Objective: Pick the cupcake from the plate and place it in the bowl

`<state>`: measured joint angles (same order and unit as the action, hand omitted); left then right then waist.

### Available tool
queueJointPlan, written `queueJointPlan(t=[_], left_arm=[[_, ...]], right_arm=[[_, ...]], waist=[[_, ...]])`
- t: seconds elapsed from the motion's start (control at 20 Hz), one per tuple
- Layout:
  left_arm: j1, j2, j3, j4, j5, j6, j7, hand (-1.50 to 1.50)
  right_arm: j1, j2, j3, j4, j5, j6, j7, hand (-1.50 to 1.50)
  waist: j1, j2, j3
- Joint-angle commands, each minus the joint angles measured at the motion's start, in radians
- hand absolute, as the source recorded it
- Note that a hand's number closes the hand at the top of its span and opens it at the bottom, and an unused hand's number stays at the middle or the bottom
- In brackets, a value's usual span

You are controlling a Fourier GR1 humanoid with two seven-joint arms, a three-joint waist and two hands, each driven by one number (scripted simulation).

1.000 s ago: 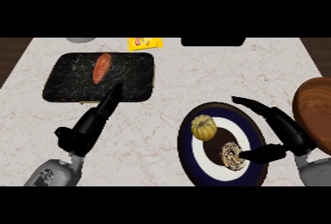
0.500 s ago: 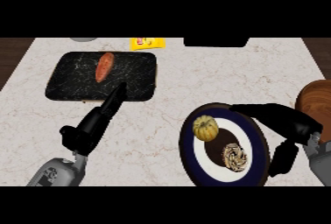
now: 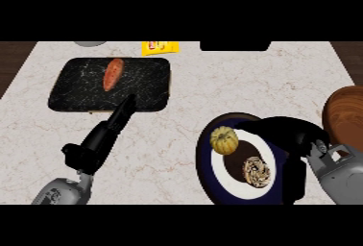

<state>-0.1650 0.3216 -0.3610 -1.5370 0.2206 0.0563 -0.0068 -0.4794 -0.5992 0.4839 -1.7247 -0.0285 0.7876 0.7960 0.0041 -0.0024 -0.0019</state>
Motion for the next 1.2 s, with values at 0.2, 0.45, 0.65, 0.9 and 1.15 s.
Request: queueJointPlan(t=[0.2,0.45,0.65,0.9,1.15], left_arm=[[0.035,0.0,0.056,-0.016,-0.005,-0.067,0.005,0.0],[0.077,-0.042,0.044,-0.086,-0.069,-0.04,0.028,0.0],[0.044,-0.062,0.075,0.001,-0.08,-0.081,-0.016,0.0],[0.058,-0.062,0.097,-0.024,-0.082,-0.112,0.002,0.0],[-0.005,-0.133,0.118,0.068,-0.126,-0.106,-0.009,0.0]], right_arm=[[0.076,0.104,0.055,-0.09,0.058,0.019,0.156,-1.5],[0.149,0.086,0.012,-0.11,0.247,0.01,-0.03,-1.5],[0.22,0.106,0.023,-0.161,0.366,-0.034,-0.058,-1.5],[0.207,0.102,0.018,-0.138,0.507,-0.054,-0.158,-1.5],[0.256,0.119,-0.03,-0.112,0.581,-0.06,-0.207,-1.5]], waist=[[-0.003,0.001,0.001],[0.0,0.001,0.002],[-0.006,0.001,0.002],[-0.002,0.002,0.002],[-0.007,0.003,0.002]])
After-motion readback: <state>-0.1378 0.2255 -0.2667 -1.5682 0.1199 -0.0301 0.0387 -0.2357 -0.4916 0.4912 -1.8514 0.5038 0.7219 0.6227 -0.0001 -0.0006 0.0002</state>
